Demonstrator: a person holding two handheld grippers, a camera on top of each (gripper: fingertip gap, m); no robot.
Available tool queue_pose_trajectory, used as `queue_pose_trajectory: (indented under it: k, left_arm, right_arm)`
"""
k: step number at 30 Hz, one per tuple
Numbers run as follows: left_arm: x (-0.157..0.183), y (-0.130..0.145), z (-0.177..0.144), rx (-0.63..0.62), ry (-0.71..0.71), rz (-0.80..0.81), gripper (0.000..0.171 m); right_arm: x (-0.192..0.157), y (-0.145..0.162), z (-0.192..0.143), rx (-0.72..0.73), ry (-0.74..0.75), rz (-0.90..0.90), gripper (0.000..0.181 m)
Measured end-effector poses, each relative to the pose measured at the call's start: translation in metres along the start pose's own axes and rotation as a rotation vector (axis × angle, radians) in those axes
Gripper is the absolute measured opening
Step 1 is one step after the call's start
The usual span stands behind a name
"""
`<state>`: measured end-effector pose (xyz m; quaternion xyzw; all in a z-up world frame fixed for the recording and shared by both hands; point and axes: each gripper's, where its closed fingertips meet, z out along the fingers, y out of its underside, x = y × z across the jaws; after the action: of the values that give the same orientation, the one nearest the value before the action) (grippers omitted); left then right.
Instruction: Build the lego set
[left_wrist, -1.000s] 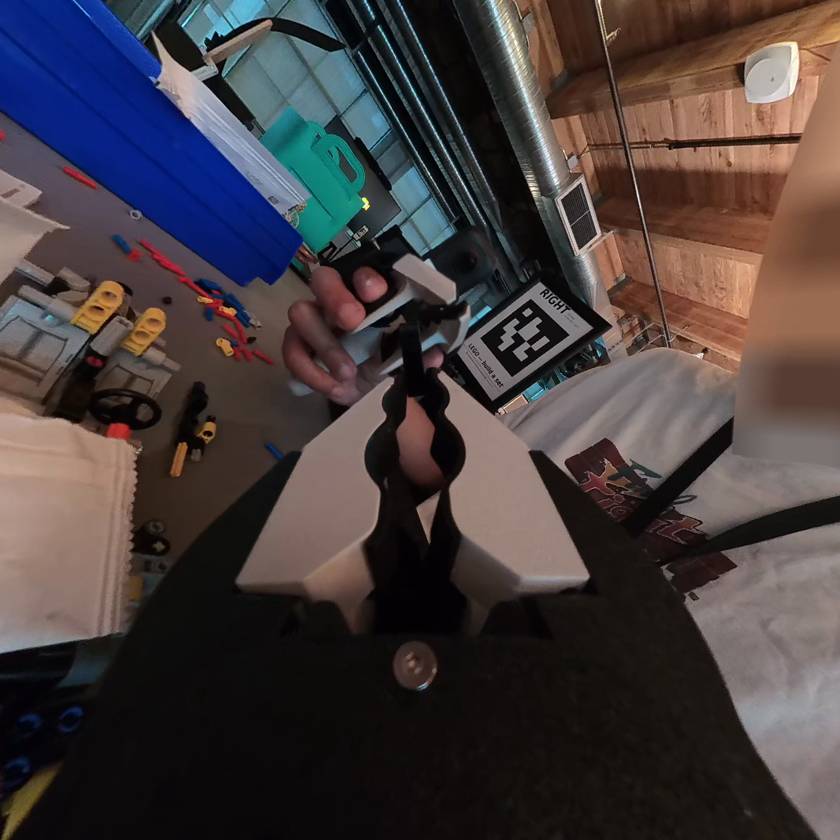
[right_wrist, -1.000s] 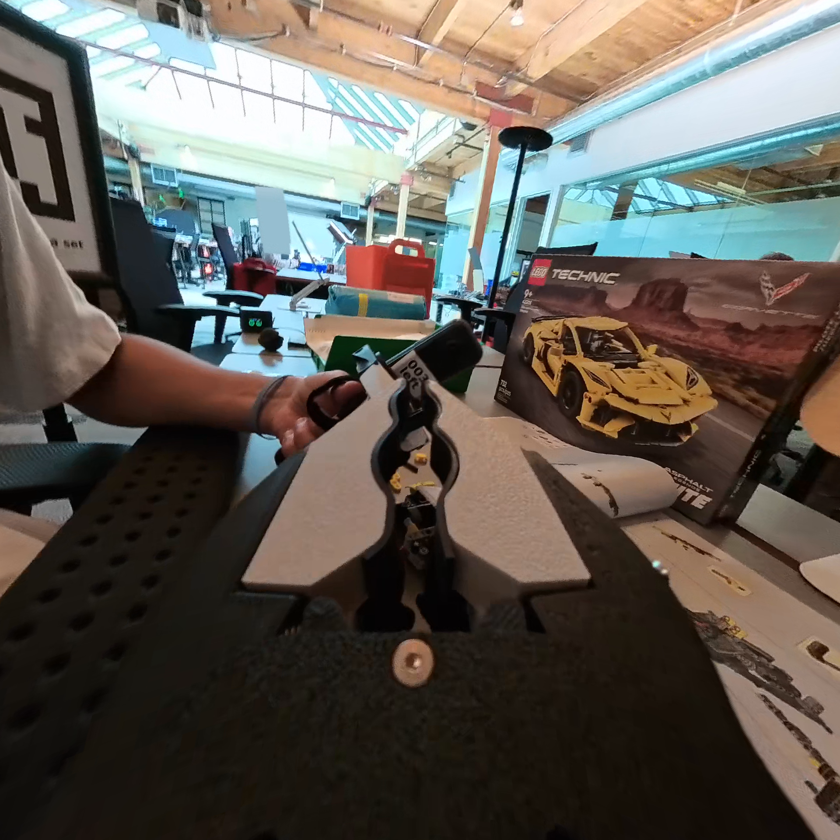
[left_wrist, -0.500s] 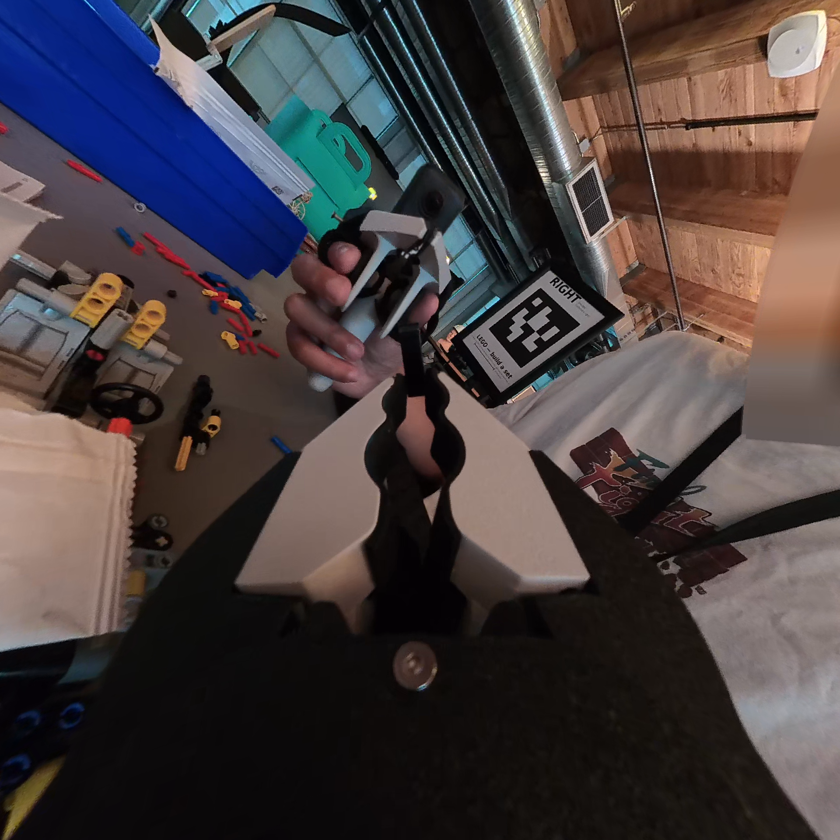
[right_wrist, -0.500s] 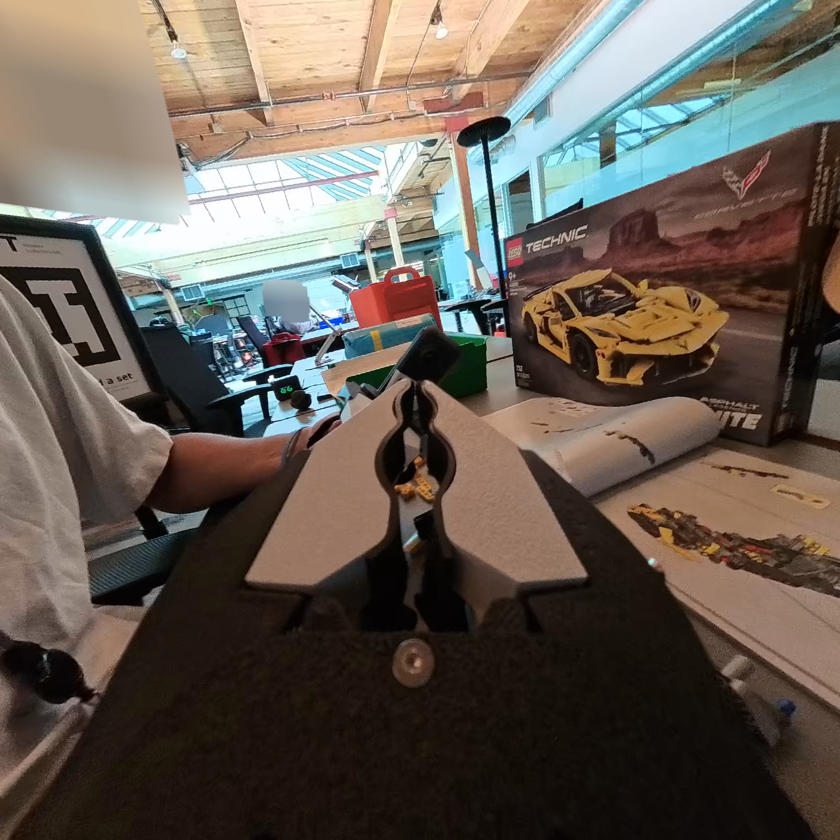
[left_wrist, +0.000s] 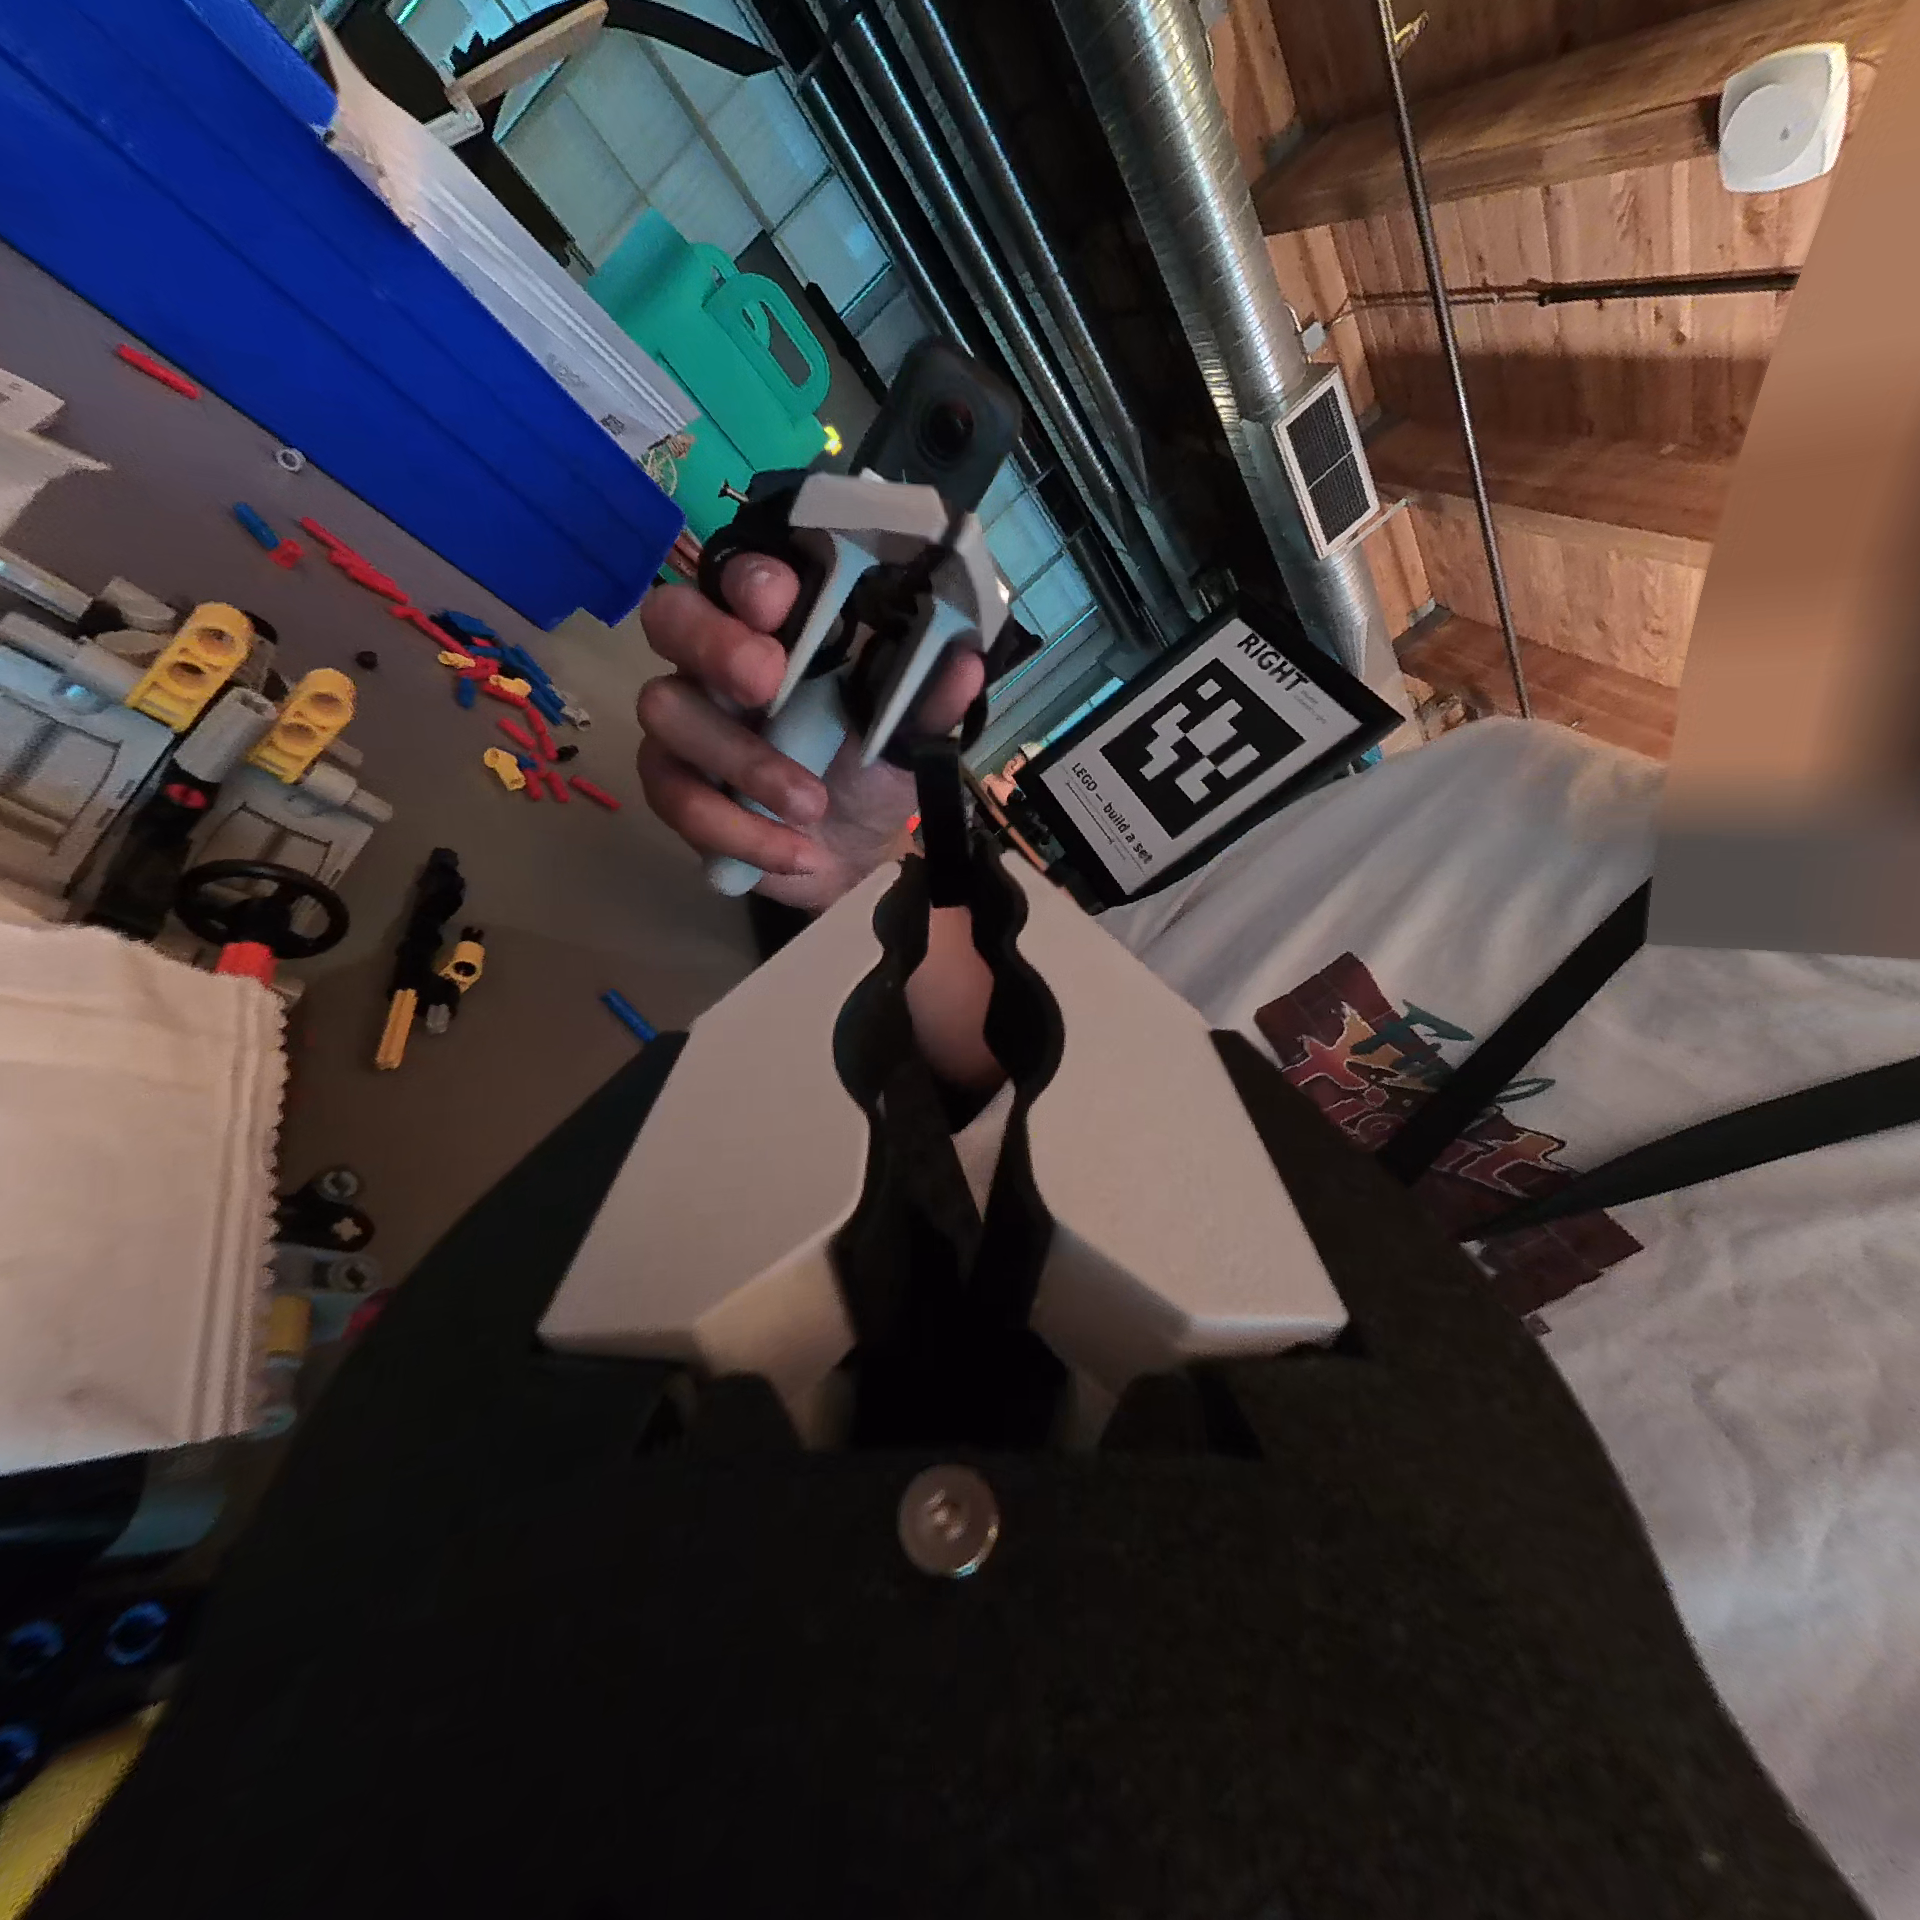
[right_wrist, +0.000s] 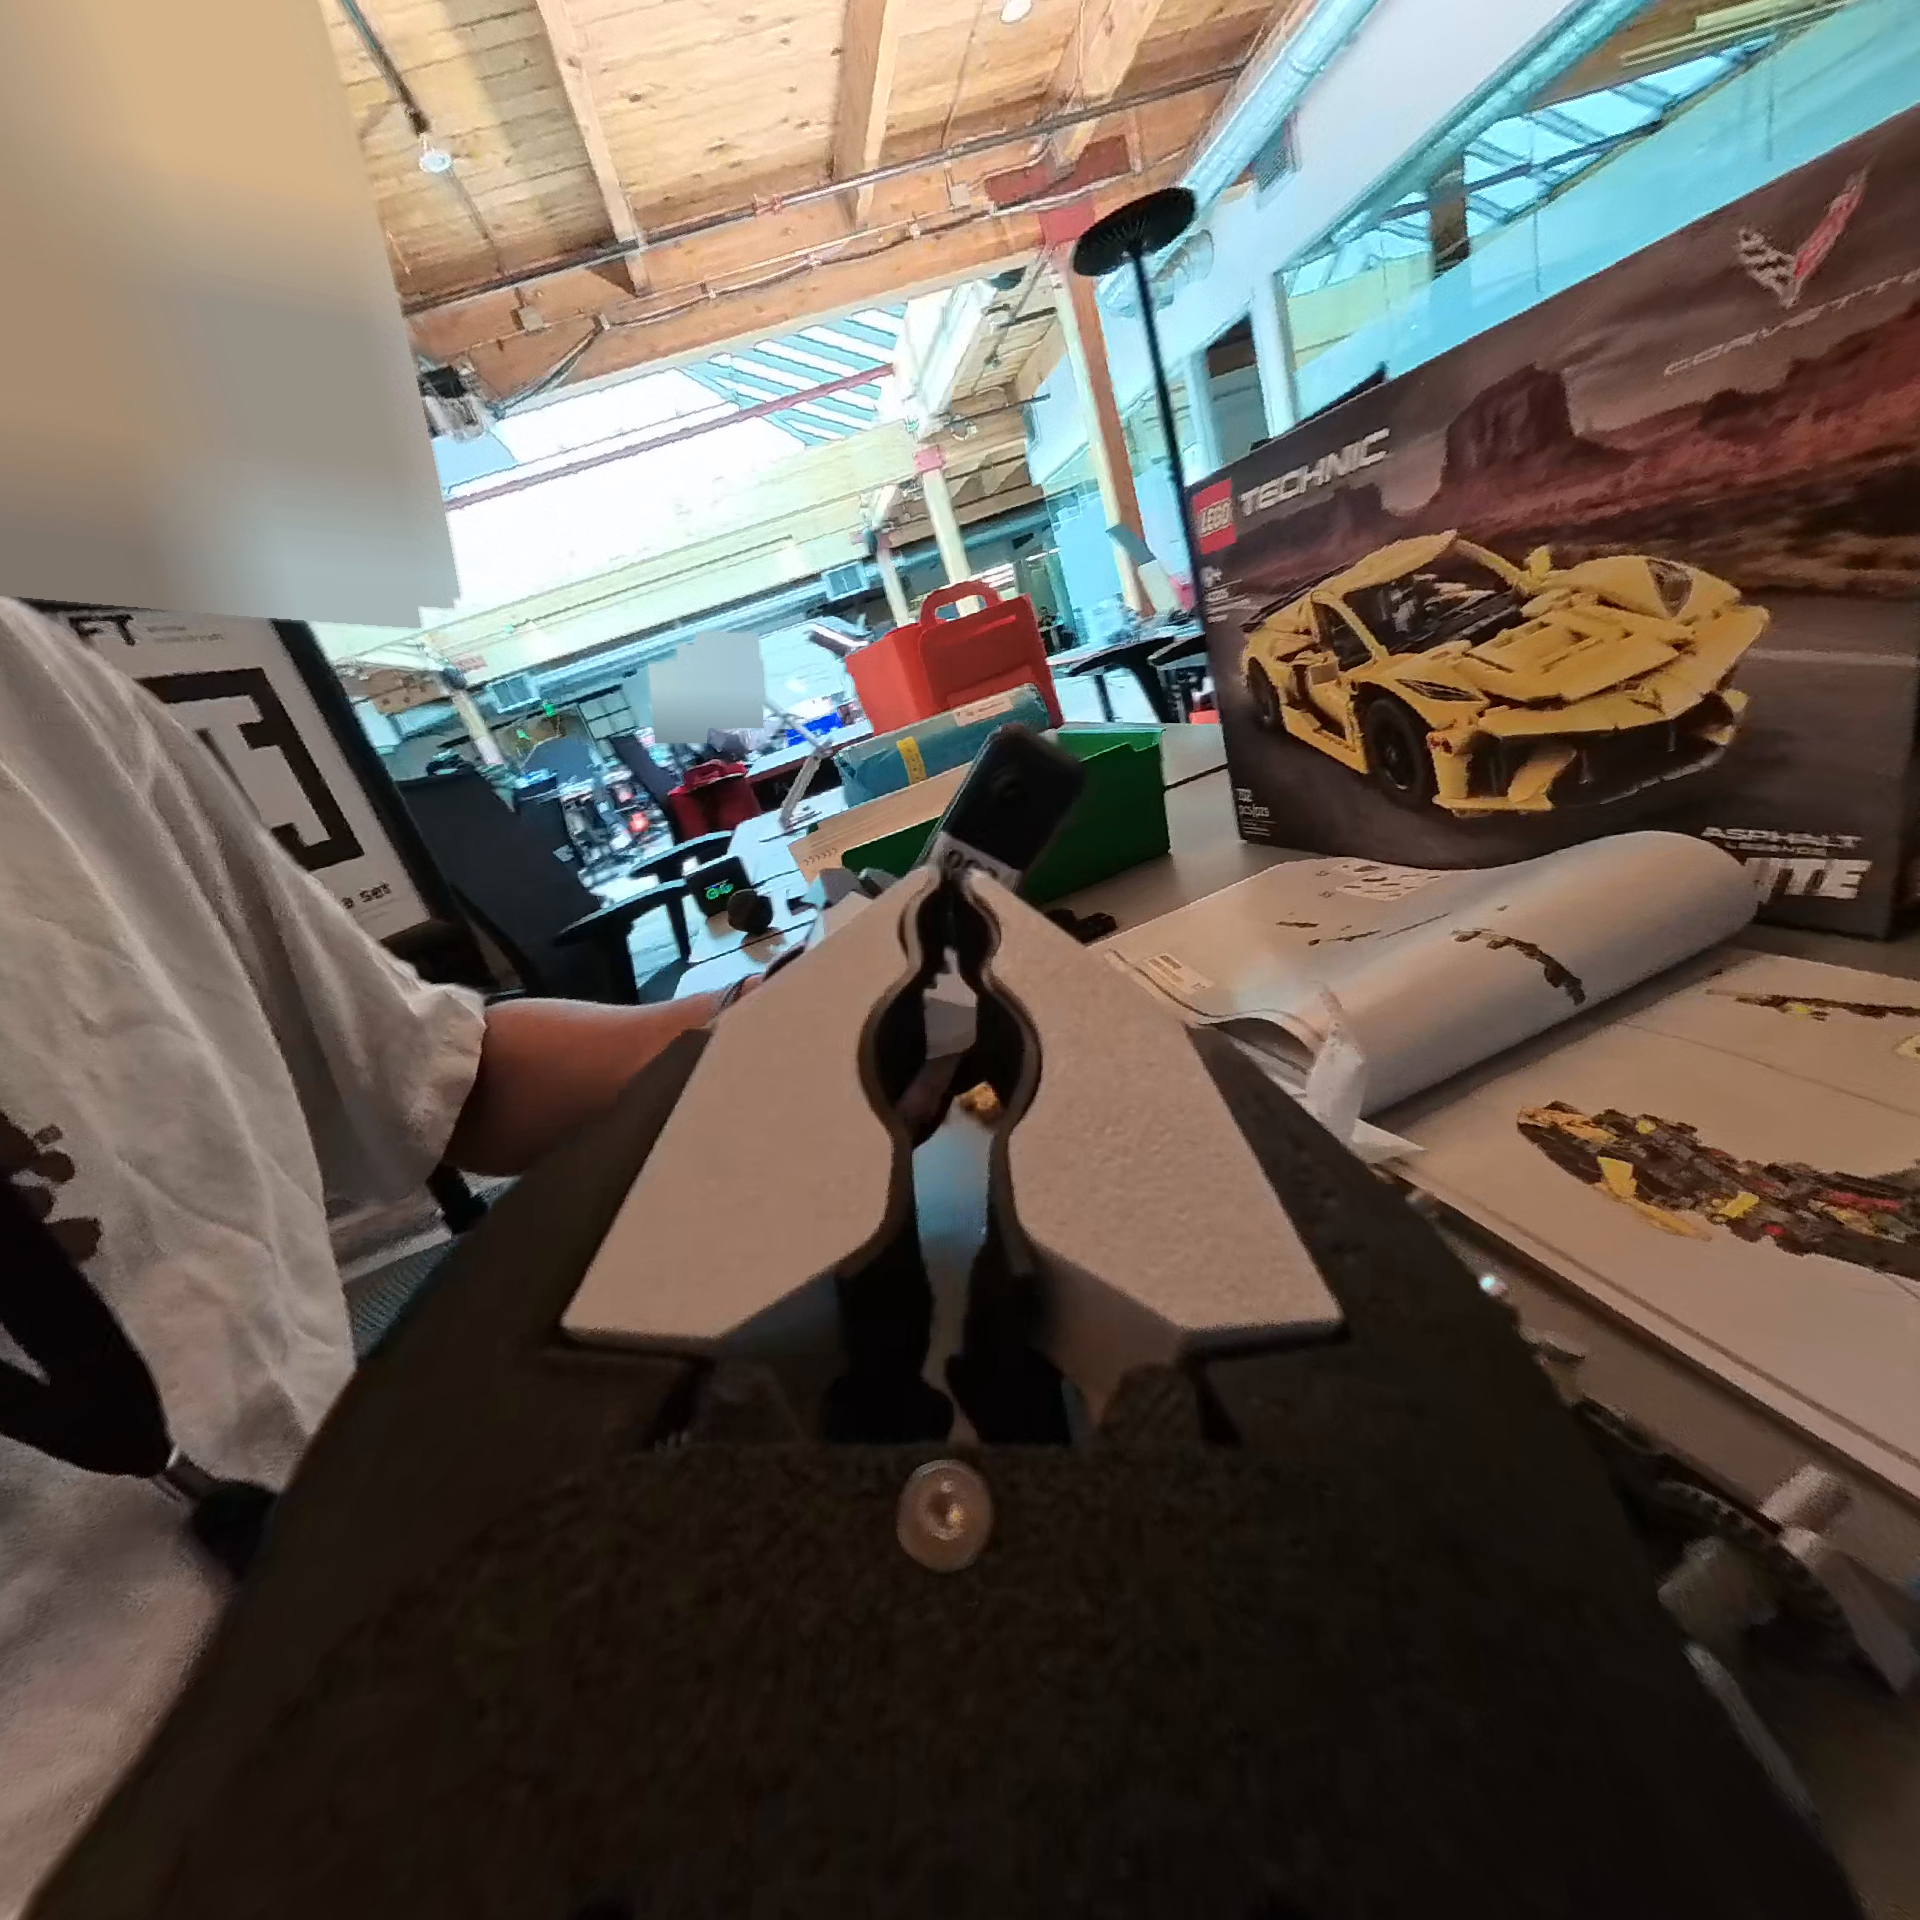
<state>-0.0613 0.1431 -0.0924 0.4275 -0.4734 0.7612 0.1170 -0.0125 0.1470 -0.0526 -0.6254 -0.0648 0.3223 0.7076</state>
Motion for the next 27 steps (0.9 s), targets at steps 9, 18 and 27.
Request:
queue_pose_trajectory:
  k: [9,18,27]
  left_arm:
    - [-0.003,-0.012,-0.012,0.064,-0.001,-0.027,0.005]
    - [-0.001,-0.016,-0.017,0.080,0.047,-0.061,0.004]
    - [-0.002,-0.016,-0.019,0.075,0.061,-0.063,0.004]
  right_arm:
    - [0.119,0.032,-0.062,-0.213,0.735,0.011,0.009]
    - [0.118,0.031,-0.054,-0.222,0.703,-0.016,0.013]
    - [0.117,0.030,-0.053,-0.200,0.664,0.037,0.010]
